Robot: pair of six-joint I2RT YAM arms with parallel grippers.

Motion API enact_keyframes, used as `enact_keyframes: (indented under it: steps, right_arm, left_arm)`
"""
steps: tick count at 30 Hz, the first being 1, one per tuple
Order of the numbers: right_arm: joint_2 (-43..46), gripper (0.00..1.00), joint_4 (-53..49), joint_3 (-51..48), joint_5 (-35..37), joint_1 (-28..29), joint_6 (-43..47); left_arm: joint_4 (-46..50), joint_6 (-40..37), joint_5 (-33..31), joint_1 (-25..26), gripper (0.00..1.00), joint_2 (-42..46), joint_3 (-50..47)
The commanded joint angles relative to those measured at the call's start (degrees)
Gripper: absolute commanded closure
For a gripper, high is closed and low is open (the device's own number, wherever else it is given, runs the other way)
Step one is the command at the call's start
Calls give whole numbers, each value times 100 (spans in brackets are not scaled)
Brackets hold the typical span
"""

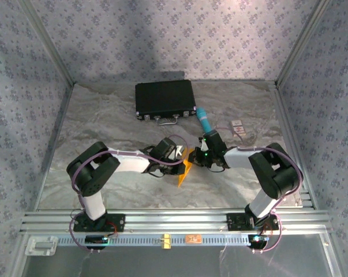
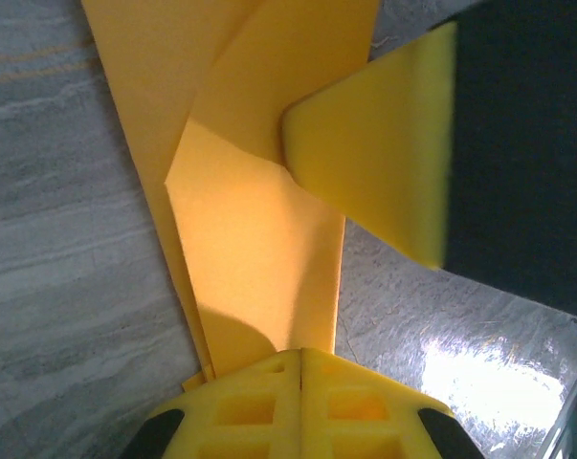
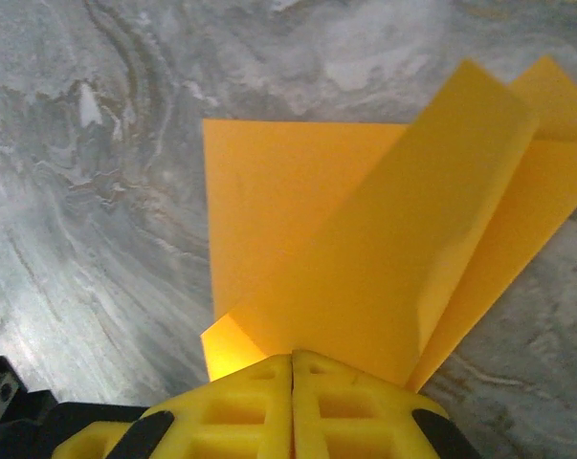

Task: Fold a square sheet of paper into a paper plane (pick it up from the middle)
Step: Fold the wing for the fifth time at the center of the table.

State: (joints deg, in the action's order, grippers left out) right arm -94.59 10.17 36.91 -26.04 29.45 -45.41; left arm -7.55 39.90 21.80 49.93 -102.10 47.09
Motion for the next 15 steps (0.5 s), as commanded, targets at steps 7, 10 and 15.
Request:
enact_keyframes:
  steps: [7,10,15]
  right_arm:
    - [-309,92,20,0,201,-557,269]
    - [-358,91,49,21,190,-731,296]
    - [-292,91,-57,106,285,-947,362]
  left_arm:
    - [531,-149,29,36,100,-275,-119]
    - [528,-152,34,36,100,-284,-142]
    - [531,-151,42,34,100,-301,-148]
